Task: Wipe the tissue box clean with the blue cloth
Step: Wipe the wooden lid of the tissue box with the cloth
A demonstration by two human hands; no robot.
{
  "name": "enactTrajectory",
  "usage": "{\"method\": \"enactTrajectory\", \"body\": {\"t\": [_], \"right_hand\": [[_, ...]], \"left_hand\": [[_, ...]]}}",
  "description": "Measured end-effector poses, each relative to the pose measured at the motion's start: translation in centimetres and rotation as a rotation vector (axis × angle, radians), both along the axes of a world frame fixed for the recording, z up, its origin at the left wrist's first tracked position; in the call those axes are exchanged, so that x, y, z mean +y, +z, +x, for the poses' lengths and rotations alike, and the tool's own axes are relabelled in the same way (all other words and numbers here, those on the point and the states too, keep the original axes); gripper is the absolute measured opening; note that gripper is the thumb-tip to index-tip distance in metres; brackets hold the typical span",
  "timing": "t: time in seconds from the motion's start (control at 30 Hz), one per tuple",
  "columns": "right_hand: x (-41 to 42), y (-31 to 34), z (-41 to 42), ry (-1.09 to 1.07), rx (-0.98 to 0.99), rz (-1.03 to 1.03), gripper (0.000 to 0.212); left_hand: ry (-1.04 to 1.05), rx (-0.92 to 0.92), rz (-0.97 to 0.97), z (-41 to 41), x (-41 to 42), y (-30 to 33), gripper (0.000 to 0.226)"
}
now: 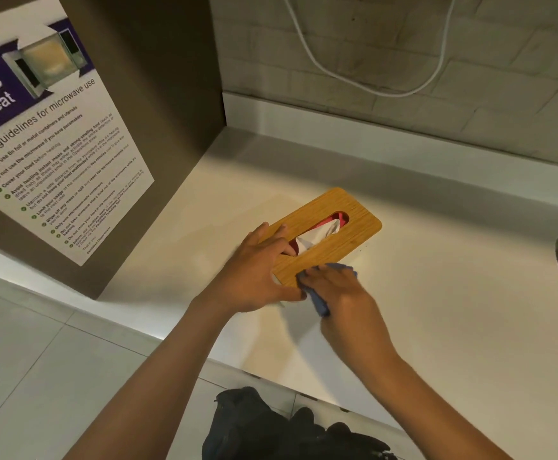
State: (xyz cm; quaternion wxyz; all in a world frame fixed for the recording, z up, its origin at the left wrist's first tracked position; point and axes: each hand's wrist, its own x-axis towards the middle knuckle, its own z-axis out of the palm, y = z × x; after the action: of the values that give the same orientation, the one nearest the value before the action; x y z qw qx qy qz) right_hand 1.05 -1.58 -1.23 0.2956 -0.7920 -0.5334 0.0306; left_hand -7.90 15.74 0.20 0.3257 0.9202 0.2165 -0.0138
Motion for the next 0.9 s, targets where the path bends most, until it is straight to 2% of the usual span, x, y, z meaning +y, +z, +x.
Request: {"method": "enactTrajectory", "body": {"t": [0.13, 0.2, 0.27, 0.33, 0.4, 0.47, 0.53, 0.6, 0.7, 0.8, 0.9], "right_hand": [[0.4, 1.2, 1.9, -0.208, -0.072, -0.015, 0.019], [2.1, -0.1, 0.9, -0.205, -0.039, -0.036, 0.019], [2.9, -1.5, -0.9, -0.131, -0.021, -0.026, 0.018], [2.1, -1.5, -1.6, -0.061, 0.021, 0.011, 0.018], [0.9, 0.4, -1.2, -0.148, -0.059, -0.017, 0.019], [1.1, 1.6, -0.5, -0.269, -0.045, -0.041, 0.021], [2.9, 1.3, -0.9, -0.297, -0.042, -0.007, 0.010], [4.0, 0.3, -2.7, -0.223, -0.019, -0.024, 0.025], [2.5, 0.7, -4.7, -0.207, 0.017, -0.121, 0.054], [1.3, 1.1, -3.4, -0.291, -0.087, -0.057, 0.040], [2.9, 0.6, -2.3, -0.379, -0.063, -0.029, 0.025]], "left_hand": [[0.018, 0.063, 0.005, 0.0, 0.3, 0.0, 0.093], [-0.003, 0.068, 0.018, 0.2, 0.4, 0.0, 0.113], [-0.035, 0.078, 0.025, 0.2, 0.4, 0.5, 0.121], [-0.027, 0.089, 0.026, 0.1, 0.3, 1.0, 0.115], [-0.007, 0.083, 0.033, 0.0, 0.0, 1.3, 0.116], [-0.009, 0.078, 0.044, -0.1, 0.0, 1.1, 0.121], [-0.050, 0.064, 0.050, -0.3, 0.1, 1.2, 0.113], [-0.109, 0.043, 0.069, -0.4, 0.6, 1.5, 0.100], [-0.162, 0.065, 0.092, -0.5, 1.1, 1.3, 0.095], [-0.180, 0.061, 0.094, -0.4, 1.2, 0.7, 0.097], [-0.224, 0.086, 0.124, -0.5, 1.3, 0.7, 0.095]]}}
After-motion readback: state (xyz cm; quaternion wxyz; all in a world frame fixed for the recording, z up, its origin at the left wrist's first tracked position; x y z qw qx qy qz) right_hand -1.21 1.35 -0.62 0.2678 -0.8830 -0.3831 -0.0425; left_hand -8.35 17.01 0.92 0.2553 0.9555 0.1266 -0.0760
